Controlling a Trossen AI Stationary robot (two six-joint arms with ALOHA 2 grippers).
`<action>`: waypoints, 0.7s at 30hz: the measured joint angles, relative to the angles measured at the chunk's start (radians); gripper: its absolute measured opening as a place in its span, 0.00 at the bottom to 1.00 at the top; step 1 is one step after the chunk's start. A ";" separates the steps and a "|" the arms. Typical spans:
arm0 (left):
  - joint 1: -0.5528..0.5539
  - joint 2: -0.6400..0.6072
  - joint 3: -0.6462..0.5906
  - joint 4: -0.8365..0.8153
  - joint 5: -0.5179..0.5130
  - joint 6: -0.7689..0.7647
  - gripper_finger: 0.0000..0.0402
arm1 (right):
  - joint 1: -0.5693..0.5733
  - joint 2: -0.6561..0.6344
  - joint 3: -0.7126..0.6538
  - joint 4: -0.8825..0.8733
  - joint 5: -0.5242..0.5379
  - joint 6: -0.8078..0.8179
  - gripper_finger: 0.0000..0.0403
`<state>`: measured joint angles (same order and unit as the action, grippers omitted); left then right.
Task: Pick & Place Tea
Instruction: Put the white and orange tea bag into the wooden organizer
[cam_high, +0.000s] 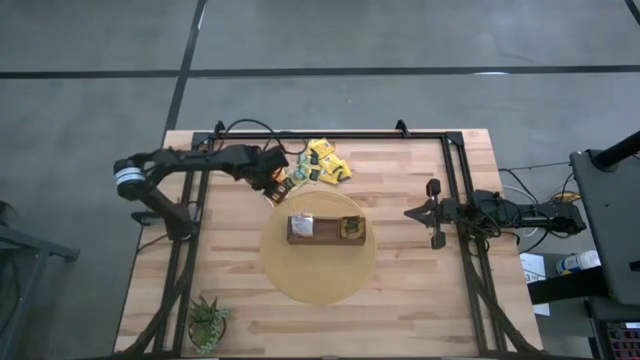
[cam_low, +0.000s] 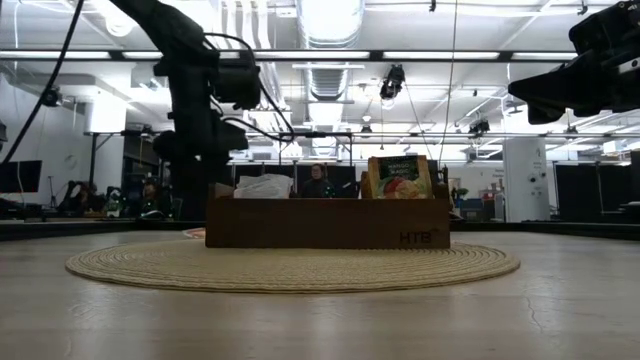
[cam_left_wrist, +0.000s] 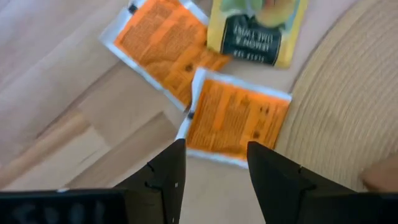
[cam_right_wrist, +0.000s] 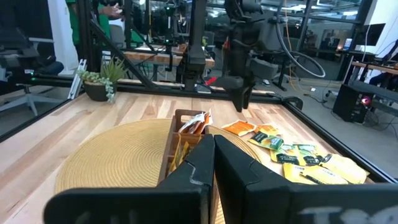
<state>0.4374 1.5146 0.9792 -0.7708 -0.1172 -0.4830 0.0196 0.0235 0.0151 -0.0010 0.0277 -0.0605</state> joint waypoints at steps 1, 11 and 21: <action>0.004 0.002 -0.003 0.010 -0.002 0.000 0.41 | 0.000 0.000 0.000 0.000 0.000 0.000 0.02; 0.027 0.067 -0.004 0.063 -0.040 0.017 0.41 | 0.000 0.000 0.000 0.000 0.000 0.000 0.02; 0.032 0.189 0.001 0.104 -0.033 0.042 0.41 | 0.000 0.000 0.000 0.000 0.000 0.000 0.02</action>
<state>0.4694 1.7037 0.9801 -0.6670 -0.1502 -0.4413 0.0196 0.0231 0.0148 -0.0010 0.0277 -0.0605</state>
